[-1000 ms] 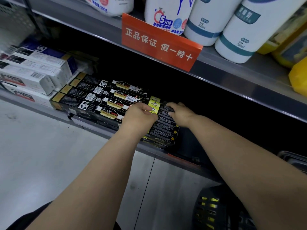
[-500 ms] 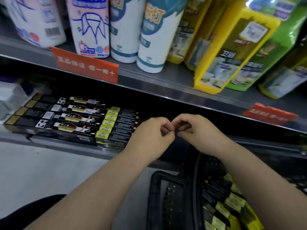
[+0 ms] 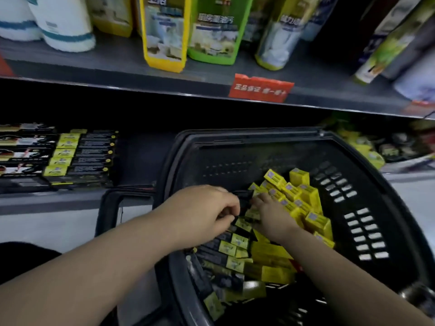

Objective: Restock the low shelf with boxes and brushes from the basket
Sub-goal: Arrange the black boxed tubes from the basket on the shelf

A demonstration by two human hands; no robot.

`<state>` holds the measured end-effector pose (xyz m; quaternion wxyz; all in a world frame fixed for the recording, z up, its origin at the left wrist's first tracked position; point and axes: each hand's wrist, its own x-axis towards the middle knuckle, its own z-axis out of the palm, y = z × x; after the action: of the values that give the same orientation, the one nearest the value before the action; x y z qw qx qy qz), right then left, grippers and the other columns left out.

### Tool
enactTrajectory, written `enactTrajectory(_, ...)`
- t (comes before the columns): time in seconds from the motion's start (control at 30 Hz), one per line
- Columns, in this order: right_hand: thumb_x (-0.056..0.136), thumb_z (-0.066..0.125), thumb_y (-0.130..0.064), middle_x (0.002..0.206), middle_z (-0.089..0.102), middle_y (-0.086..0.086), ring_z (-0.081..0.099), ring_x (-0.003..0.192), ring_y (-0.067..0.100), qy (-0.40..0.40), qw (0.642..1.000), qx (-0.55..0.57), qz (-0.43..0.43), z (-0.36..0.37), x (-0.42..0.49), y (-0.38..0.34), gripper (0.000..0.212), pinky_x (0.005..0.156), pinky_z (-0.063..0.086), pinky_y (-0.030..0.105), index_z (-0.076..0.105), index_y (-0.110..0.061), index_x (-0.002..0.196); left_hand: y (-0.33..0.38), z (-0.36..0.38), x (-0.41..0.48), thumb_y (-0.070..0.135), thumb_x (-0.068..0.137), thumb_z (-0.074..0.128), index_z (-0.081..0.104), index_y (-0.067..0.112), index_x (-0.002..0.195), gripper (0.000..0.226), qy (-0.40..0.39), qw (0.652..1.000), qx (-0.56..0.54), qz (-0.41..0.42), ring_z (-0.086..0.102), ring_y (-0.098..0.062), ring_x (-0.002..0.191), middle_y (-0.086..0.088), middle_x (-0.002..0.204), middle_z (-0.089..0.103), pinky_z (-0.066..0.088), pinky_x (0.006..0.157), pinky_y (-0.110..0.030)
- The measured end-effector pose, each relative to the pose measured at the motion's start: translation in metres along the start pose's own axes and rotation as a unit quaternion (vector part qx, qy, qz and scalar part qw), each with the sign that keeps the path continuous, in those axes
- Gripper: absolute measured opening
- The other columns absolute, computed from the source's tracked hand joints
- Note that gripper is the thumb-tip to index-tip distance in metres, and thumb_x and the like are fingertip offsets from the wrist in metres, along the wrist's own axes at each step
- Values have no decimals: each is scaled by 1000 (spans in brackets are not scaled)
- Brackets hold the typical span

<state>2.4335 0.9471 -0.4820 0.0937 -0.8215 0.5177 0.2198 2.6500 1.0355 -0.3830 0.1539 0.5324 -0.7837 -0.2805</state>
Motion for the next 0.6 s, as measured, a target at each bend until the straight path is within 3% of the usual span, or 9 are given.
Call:
enactTrajectory(0.1, 86, 62, -34, 135, 39, 7, 34, 128, 31, 21, 999, -45, 4, 5, 7, 0, 53, 96, 44, 41, 45, -18, 133, 6, 4, 4, 30, 93, 48, 60, 34, 107, 19, -11, 999, -23, -41, 55, 2, 91, 19, 99, 60, 49, 78, -24)
enactTrajectory(0.23, 87, 61, -26, 127, 48, 10, 54, 113, 31, 29, 999, -13, 33, -13, 0, 1, 40, 80, 47, 34, 52, -13, 123, 10, 10, 9, 30, 95, 47, 60, 29, 108, 19, -13, 978, -152, -142, 59, 2, 89, 17, 100, 61, 51, 80, -21)
enactTrajectory(0.3, 86, 62, -29, 120, 51, 10, 57, 104, 29, 43, 994, 75, 69, -36, -15, 3, 39, 75, 46, 31, 52, -9, 118, 12, 11, 11, 31, 97, 44, 58, 18, 117, 27, -29, 925, -303, -227, 60, -2, 92, 8, 108, 64, 51, 82, -19)
enactTrajectory(0.37, 84, 64, -34, 105, 56, 8, 58, 92, 26, 54, 971, 216, 82, -59, -35, 1, 35, 67, 42, 31, 51, -10, 106, 14, 13, 12, 36, 96, 46, 49, 8, 126, 41, -52, 832, -461, -304, 61, -11, 97, -6, 117, 62, 51, 81, -20)
enactTrajectory(0.47, 77, 68, -41, 95, 60, 5, 63, 85, 25, 58, 909, 410, 33, -78, -69, -24, 31, 74, 50, 42, 47, -21, 87, 19, 21, 16, 40, 91, 52, 51, 8, 113, 39, -19, 746, -569, -345, 62, -23, 101, -13, 110, 63, 51, 86, -31)
enactTrajectory(0.53, 71, 68, -50, 89, 61, -2, 61, 79, 15, 54, 913, 405, -25, -75, -85, -44, 36, 71, 51, 37, 44, -27, 86, 21, 27, 22, 32, 91, 55, 58, -2, 109, 39, 28, 709, -612, -351, 65, -26, 89, -17, 99, 67, 52, 85, -37)
enactTrajectory(0.6, 67, 67, -60, 92, 59, -7, 57, 82, 8, 16, 924, 377, -63, -71, -91, -49, 45, 70, 48, 28, 45, -30, 93, 20, 30, 25, 24, 92, 56, 57, -7, 110, 36, 45, 691, -623, -363, 65, -33, 88, -26, 103, 67, 52, 84, -41)
